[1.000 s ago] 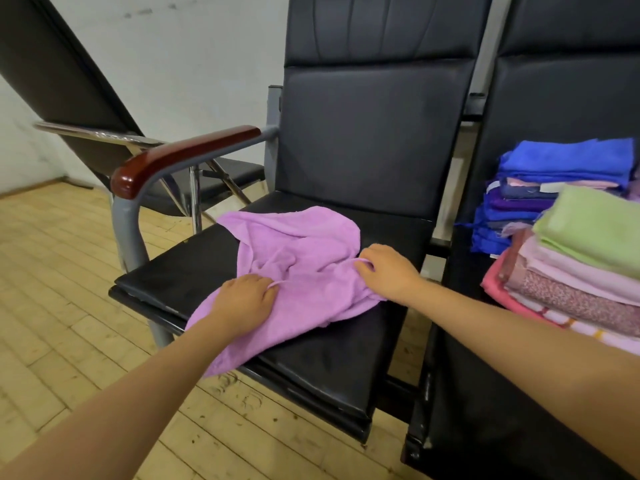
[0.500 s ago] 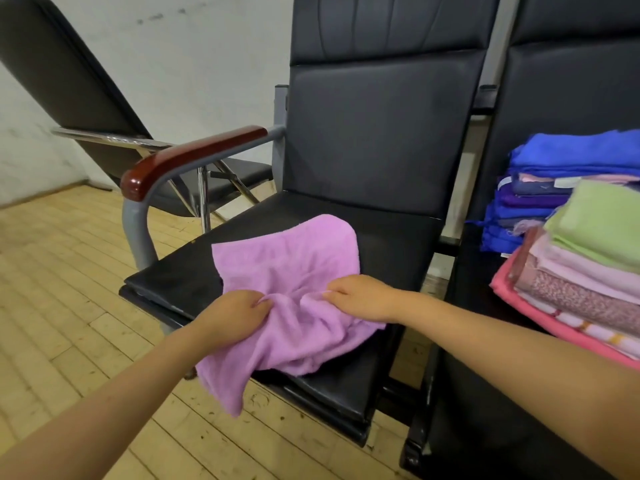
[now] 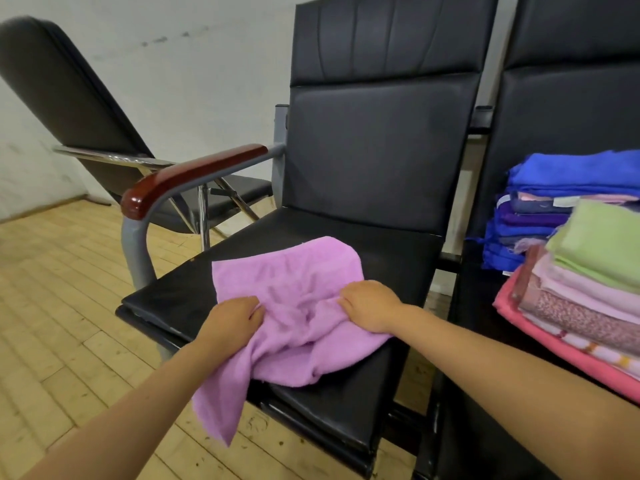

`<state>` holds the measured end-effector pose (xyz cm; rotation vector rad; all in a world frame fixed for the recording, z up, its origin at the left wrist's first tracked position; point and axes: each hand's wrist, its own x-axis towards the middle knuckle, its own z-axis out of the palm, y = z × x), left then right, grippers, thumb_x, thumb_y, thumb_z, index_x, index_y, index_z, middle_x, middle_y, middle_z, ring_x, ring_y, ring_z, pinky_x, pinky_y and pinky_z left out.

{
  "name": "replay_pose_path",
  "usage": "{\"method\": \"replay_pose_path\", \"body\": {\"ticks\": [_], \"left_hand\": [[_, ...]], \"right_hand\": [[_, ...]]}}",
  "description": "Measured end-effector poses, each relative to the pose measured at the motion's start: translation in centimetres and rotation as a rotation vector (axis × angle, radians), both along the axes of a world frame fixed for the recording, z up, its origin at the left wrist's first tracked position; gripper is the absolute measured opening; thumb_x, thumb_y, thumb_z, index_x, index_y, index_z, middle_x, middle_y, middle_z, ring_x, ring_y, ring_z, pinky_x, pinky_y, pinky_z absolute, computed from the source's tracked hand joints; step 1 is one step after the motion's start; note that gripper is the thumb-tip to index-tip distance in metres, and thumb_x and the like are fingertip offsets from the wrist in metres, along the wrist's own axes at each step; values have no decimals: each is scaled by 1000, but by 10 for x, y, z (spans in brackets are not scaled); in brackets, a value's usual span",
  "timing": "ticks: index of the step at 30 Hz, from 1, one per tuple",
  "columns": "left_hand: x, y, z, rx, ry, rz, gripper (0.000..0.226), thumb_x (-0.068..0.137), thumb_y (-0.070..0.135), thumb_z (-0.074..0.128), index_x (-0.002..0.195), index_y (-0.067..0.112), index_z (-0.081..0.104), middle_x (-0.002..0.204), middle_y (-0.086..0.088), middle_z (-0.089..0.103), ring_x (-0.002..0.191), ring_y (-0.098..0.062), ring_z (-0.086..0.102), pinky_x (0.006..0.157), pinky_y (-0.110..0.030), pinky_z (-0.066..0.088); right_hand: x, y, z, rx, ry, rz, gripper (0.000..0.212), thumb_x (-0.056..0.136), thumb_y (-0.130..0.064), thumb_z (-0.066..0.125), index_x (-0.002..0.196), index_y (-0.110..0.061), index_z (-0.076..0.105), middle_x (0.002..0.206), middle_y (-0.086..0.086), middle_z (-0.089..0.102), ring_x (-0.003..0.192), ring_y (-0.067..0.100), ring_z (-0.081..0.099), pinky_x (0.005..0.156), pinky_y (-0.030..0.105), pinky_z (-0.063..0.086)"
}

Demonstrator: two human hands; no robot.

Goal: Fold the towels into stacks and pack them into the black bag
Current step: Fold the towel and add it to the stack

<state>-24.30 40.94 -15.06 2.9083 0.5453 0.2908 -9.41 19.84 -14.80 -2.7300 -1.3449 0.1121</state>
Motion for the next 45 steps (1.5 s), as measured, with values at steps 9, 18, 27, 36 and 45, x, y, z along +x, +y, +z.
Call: {"method": "replay_pose_path", "body": {"ticks": [9,18,27,36,45], "left_hand": [[-10,-12,7,-18,-25,-41,37,102,36,33,82,19,59,75,3,62,71,-14,59,72,-36,52],[-6,-3,-7,-134,-88,77,39,100,38,35,80,25,65,77,4,64,72,-11,58,72,-30,50],[9,6,-15,-214,-59,118,37,99,37,37,76,29,64,77,5,64,74,-13,58,72,-32,50],[14,8,-16,-228,5,132,31,99,38,43,89,19,64,75,5,55,79,-17,54,77,-31,45],[13,4,-14,-157,9,121,33,101,34,36,85,24,63,82,-1,60,76,-18,56,69,-28,41]], "right_hand": [[-7,-20,24,193,323,5,47,89,-50,49,61,-12,53,59,-7,49,61,13,42,62,32,40],[64,8,0,340,289,-409,52,91,-46,55,132,-14,54,128,5,59,114,25,57,93,35,48],[83,29,-4,204,385,-253,10,75,-30,68,79,-21,66,84,-1,67,81,20,62,69,32,49],[97,4,24,647,657,-380,15,76,-13,73,89,-13,65,92,4,66,86,20,61,72,29,48],[65,-19,33,672,95,-502,21,84,-31,62,96,-14,64,82,2,66,78,23,63,59,32,47]]}}
